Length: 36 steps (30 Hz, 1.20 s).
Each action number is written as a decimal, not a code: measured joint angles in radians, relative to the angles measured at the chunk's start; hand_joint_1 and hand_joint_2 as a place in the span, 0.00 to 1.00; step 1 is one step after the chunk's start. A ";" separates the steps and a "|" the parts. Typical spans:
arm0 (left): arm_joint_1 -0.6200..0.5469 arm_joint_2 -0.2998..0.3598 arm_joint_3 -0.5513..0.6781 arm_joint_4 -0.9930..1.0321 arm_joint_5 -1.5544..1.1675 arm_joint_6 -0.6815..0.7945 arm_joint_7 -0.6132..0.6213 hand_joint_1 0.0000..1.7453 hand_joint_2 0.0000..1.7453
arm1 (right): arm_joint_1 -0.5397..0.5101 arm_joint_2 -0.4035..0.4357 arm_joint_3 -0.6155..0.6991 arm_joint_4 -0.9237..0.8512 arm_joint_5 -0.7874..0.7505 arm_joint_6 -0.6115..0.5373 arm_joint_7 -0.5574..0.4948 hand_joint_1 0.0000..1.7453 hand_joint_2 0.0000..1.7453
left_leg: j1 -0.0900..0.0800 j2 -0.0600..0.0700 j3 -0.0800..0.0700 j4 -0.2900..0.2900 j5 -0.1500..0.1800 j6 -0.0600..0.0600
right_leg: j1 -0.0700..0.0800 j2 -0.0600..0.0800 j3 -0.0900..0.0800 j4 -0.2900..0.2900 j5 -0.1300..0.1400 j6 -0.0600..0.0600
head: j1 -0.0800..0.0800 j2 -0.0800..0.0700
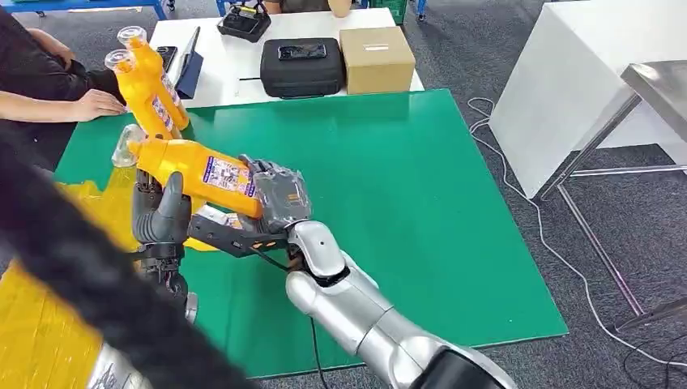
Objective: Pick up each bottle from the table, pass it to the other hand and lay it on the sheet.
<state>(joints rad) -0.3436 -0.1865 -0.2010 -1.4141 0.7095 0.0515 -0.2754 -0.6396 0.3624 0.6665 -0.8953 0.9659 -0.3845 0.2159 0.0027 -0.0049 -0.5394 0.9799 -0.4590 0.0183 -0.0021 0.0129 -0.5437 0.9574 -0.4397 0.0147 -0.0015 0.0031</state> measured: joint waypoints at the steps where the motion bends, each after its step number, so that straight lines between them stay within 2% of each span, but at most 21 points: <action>1: -0.001 -0.001 0.000 0.000 0.000 0.000 0.000 0.00 1.00 | -0.003 0.000 0.008 0.003 -0.006 0.005 0.005 1.00 1.00 | 0.000 0.000 0.000 0.000 0.000 0.000 | 0.000 0.000 0.000 0.000 0.000 0.000 | 0.000 0.000; 15: 0.002 -0.001 0.010 -0.007 -0.019 0.009 -0.011 0.00 1.00 | -0.034 0.002 0.109 0.032 -0.056 0.048 0.066 1.00 1.00 | 0.000 0.000 0.000 0.000 0.000 0.000 | 0.000 0.000 0.000 0.000 0.000 0.000 | 0.000 0.000; 36: 0.033 0.002 0.042 -0.032 -0.021 0.013 0.018 0.00 1.00 | -0.090 0.003 0.285 0.045 -0.042 0.068 0.133 1.00 1.00 | 0.000 0.000 0.000 0.000 0.000 0.000 | 0.000 0.000 0.000 0.000 0.000 0.000 | 0.000 0.000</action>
<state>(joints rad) -0.3104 -0.1843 -0.1587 -1.4462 0.6890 0.0645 -0.2579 -0.7298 0.3651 0.9518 -0.8503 0.9243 -0.3170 0.3487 0.0027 -0.0047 -0.5394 0.9799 -0.4590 0.0183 -0.0021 0.0129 -0.5439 0.9574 -0.4397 0.0147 -0.0015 0.0031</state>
